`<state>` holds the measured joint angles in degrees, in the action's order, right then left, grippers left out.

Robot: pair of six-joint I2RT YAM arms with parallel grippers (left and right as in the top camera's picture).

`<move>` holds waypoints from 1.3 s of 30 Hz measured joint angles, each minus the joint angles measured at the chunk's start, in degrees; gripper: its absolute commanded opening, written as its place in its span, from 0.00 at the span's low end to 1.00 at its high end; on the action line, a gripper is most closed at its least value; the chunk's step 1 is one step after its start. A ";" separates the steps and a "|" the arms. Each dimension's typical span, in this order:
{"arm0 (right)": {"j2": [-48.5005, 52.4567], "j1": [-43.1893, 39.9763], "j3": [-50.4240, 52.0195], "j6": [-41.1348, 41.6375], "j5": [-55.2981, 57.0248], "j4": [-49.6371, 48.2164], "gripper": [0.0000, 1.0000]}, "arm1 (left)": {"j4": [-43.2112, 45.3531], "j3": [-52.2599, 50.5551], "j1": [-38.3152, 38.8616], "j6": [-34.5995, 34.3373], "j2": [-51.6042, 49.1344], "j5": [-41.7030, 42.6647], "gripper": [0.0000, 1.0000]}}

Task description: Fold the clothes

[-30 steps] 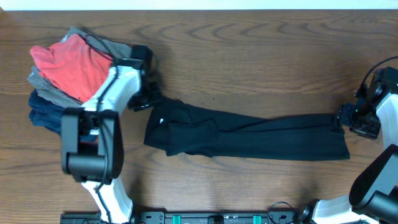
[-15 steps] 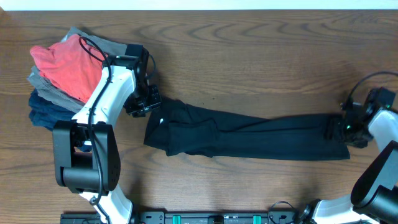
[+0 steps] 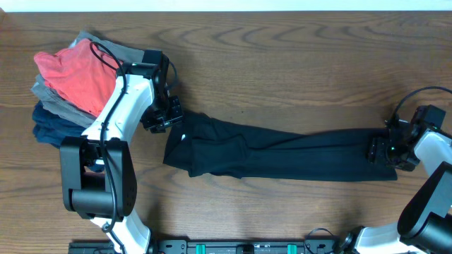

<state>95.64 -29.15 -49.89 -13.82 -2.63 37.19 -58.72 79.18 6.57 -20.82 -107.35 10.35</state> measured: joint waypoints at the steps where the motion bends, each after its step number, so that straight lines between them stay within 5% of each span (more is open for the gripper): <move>1: 0.11 0.00 -0.33 0.00 0.17 0.35 0.70 | 0.00 0.00 0.02 0.00 0.00 0.00 0.44; 18: 0.07 -0.26 0.63 -0.68 0.42 -4.57 0.66 | 0.04 0.00 0.00 0.00 0.00 0.00 0.44; 22: -0.13 -0.24 1.14 -1.22 -0.76 -5.22 0.47 | 0.04 0.00 0.00 0.02 0.00 0.00 0.44; 28: -0.13 -0.24 1.46 -2.27 -4.61 -5.81 0.02 | 0.04 0.00 0.00 0.02 0.00 0.02 0.44; 39: 0.72 -0.24 -2.78 2.51 4.09 0.04 0.01 | 0.04 0.00 0.02 0.02 0.00 0.02 0.44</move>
<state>96.36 -29.39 -52.66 -11.31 1.45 37.23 -58.67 79.18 6.59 -20.80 -107.35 10.37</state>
